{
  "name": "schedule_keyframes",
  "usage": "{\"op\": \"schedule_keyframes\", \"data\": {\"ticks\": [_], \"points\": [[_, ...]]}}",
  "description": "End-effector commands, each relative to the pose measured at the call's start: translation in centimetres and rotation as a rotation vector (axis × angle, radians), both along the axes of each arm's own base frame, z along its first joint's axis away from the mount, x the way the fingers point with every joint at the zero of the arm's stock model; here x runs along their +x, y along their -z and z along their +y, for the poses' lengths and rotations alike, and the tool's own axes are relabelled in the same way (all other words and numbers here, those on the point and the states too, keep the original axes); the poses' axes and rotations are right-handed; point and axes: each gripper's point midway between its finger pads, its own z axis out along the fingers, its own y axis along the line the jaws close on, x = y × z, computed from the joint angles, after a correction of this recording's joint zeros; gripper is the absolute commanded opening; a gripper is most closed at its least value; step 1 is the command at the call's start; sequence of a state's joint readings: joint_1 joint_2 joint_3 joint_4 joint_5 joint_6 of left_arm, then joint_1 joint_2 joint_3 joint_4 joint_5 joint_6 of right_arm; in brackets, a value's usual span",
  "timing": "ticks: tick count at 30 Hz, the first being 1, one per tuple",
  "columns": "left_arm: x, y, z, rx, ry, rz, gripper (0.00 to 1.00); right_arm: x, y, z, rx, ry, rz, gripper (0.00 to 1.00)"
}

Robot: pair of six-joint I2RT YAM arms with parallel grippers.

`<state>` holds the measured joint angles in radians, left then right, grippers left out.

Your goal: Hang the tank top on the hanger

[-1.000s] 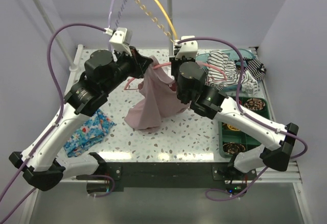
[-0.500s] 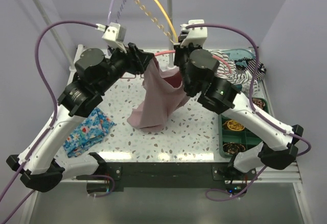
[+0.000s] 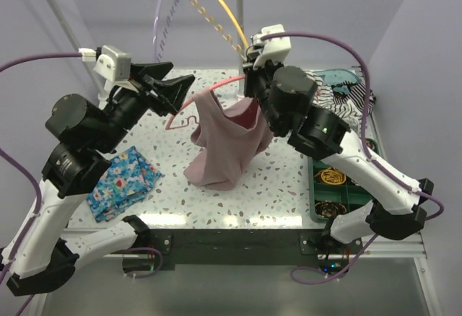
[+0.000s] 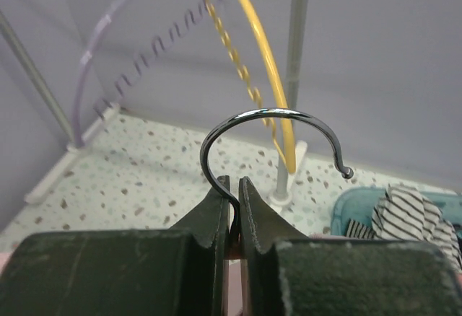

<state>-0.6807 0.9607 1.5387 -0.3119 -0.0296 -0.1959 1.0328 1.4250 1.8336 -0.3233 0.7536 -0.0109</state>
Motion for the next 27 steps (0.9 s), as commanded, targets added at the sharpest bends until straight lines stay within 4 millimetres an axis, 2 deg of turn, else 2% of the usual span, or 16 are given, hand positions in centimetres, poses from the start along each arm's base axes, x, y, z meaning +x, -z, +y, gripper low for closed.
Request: {"op": "schedule_keyframes", "data": {"ticks": [1, 2, 4, 7, 8, 9, 10, 12, 13, 16, 22, 25, 27], "points": [[-2.3, -3.5, 1.1, -0.022, 0.027, -0.154, 0.67, -4.2, -13.2, -5.2, 0.225, -0.072, -0.230, 0.00], [-2.7, -4.0, 1.2, -0.034, 0.033, -0.172, 0.67, -4.7, -14.3, -5.7, 0.241, -0.081, -0.248, 0.00], [-3.3, -4.9, 1.2, -0.045, 0.052, -0.202, 0.68, -5.2, -15.1, -6.3, 0.259, -0.092, -0.262, 0.00], [-3.8, -5.5, 1.1, -0.053, 0.072, -0.220, 0.69, -5.8, -13.9, -6.2, 0.269, -0.128, -0.243, 0.00], [-4.0, -5.5, 1.3, -0.056, 0.073, -0.222, 0.69, -5.2, -11.5, -5.0, 0.236, -0.133, -0.208, 0.00], [-4.2, -5.4, 1.3, -0.058, 0.077, -0.224, 0.69, -5.1, -10.3, -4.4, 0.230, -0.152, -0.191, 0.00], [-4.0, -4.8, 1.2, -0.050, 0.077, -0.213, 0.70, -4.8, -7.9, -3.8, 0.208, -0.158, -0.155, 0.00], [-4.0, -4.0, 1.4, -0.038, 0.070, -0.195, 0.70, -4.7, -5.7, -2.3, 0.221, -0.195, -0.109, 0.00], [-3.8, -3.1, 1.2, -0.019, 0.069, -0.177, 0.69, -4.3, -3.3, -1.1, 0.201, -0.206, -0.066, 0.00], [-3.5, -0.4, 0.7, 0.044, 0.084, -0.133, 0.68, -3.9, -0.6, 0.3, 0.184, -0.229, -0.019, 0.00], [-2.8, 7.3, -2.2, 0.253, 0.207, 0.048, 0.63, -4.0, 1.5, 1.2, 0.158, -0.257, 0.010, 0.00], [-2.7, 10.4, -2.5, 0.303, 0.224, 0.116, 0.63, -3.9, 3.0, 1.6, 0.138, -0.261, 0.029, 0.00], [-2.6, 11.6, -2.0, 0.316, 0.198, 0.146, 0.61, -3.8, 3.5, 1.7, 0.136, -0.260, 0.037, 0.00]]}}
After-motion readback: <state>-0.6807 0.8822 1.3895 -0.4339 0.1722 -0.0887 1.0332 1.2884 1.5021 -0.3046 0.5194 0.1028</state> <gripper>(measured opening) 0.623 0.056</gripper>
